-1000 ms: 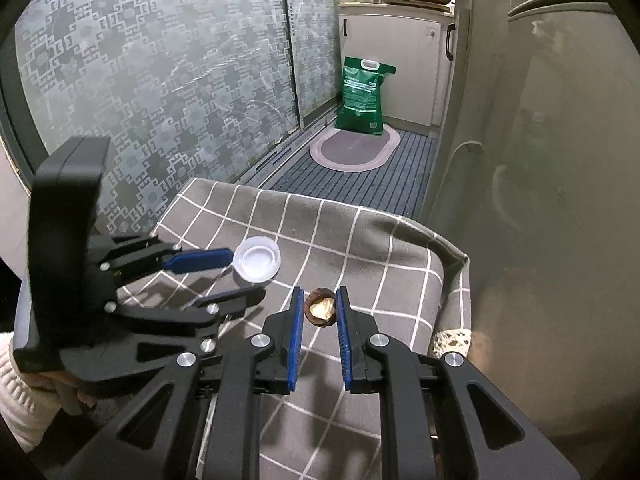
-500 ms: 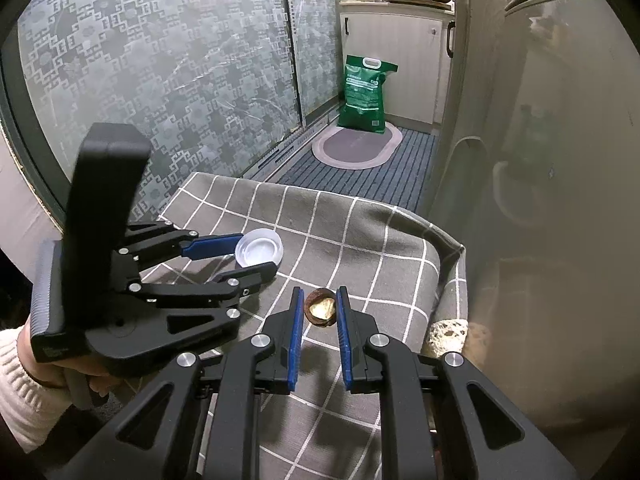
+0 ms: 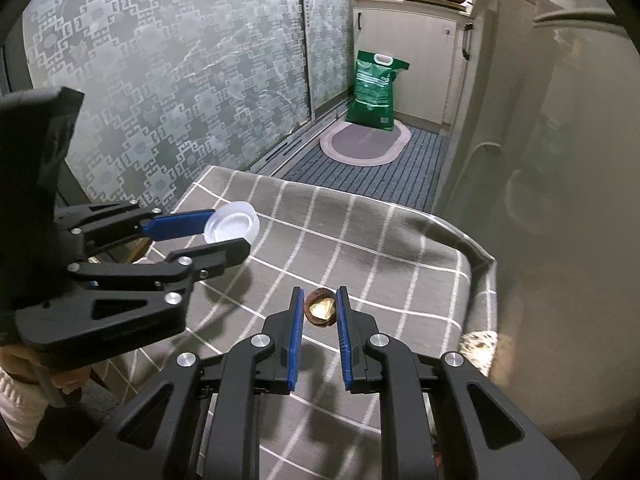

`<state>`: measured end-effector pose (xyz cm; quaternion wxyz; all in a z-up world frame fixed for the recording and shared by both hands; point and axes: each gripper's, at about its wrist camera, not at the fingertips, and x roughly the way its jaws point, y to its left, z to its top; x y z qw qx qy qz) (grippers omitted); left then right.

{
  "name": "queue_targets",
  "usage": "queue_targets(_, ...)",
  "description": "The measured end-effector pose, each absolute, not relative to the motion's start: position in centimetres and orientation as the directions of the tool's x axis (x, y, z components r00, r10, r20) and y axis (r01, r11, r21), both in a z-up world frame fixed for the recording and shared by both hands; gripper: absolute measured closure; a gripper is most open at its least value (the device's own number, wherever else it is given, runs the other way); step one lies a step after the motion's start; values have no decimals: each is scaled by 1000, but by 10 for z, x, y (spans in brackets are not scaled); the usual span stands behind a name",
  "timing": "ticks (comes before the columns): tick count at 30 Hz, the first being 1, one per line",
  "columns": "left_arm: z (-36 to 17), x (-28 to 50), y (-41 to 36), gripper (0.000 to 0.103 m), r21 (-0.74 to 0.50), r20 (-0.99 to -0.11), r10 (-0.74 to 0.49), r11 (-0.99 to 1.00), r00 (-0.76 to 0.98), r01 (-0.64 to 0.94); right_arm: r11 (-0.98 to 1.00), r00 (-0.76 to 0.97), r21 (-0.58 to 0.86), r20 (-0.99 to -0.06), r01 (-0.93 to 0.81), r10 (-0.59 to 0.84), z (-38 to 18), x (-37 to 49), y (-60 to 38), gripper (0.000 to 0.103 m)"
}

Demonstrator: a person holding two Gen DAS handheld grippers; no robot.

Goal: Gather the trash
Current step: 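Carry the white dish and brown nut over the teal bin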

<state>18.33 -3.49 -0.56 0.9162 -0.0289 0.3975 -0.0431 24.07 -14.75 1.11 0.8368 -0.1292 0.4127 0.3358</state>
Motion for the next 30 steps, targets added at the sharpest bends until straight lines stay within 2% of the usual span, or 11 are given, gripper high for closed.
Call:
queue_targets(17,7,142,60,62,-101,-708,-33,993,706,-55,683,422,25,-770,-730,478,32,222,-70,87)
queue_targets(30,-15,112,117,62,-80,-746,16,990,665,-114,626,391,26,-761,-780,518,43,206,-13,87)
